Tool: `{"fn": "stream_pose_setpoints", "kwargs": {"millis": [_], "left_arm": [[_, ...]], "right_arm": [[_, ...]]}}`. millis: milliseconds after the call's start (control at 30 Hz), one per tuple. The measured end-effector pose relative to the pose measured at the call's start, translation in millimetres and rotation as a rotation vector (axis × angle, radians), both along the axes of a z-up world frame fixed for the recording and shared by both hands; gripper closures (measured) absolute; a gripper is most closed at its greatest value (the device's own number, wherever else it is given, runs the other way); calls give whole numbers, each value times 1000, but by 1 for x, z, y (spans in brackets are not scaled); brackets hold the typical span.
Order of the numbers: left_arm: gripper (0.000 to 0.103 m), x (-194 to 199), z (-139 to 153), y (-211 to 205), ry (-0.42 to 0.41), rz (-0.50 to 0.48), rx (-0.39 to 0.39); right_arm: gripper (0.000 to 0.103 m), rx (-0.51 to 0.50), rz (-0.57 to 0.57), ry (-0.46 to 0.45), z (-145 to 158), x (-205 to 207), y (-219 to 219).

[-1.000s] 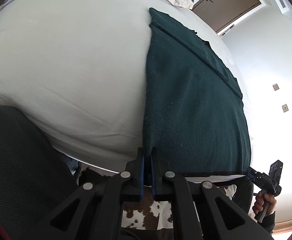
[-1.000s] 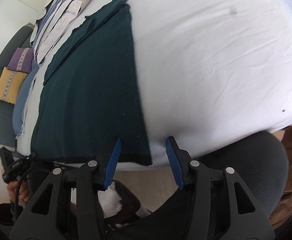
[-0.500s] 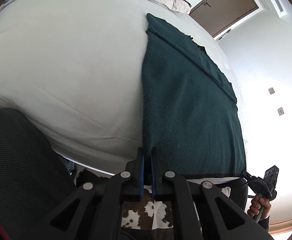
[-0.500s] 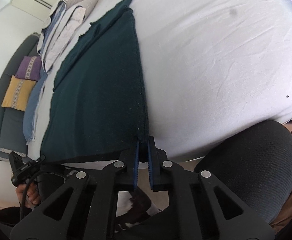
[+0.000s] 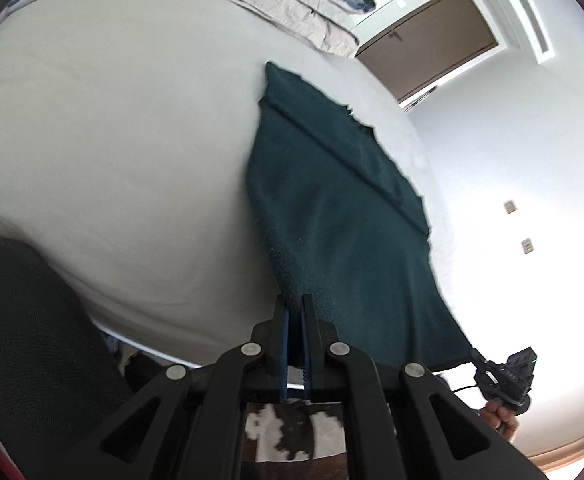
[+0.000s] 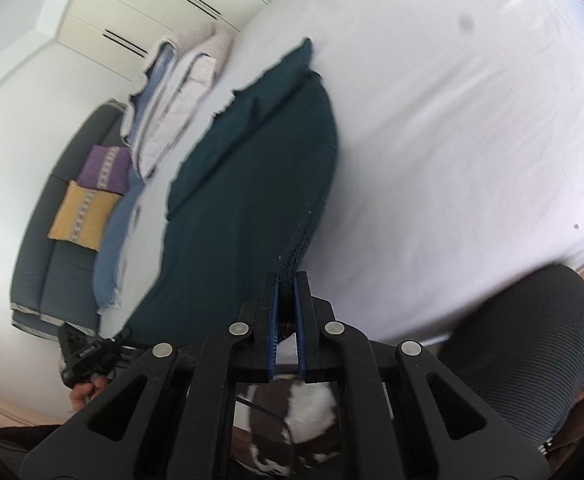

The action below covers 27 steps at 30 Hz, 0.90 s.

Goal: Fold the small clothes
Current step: 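Lift the hem with both tools and fold it toward the collar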

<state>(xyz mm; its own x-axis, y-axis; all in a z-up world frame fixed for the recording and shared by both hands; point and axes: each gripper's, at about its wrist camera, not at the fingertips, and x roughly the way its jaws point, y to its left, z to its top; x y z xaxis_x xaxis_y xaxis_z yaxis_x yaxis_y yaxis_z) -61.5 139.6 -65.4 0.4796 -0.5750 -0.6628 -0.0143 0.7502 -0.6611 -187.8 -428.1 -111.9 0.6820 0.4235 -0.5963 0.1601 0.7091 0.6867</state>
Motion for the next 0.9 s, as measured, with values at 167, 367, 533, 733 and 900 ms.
{"fn": "stream_pose_setpoints", "kwargs": {"millis": [167,367,533,733,900], "left_arm": [[97,12,17,5,-36,17,-72],[98,39,32,17,-65,58,-123],[98,65,43,22,-89,74,-141],[98,106,50,22,-102,91,-151],[98,149,59,16,-123,96,-137]], "right_arm": [[97,28,-8,-70,27,12,2],[97,84,-51,-139,51,36,-8],[97,99,-69,-182,76,68,-15],[97,86,-89,-221,105,115,-27],[97,80,-118,-232,118,166,-40]]}}
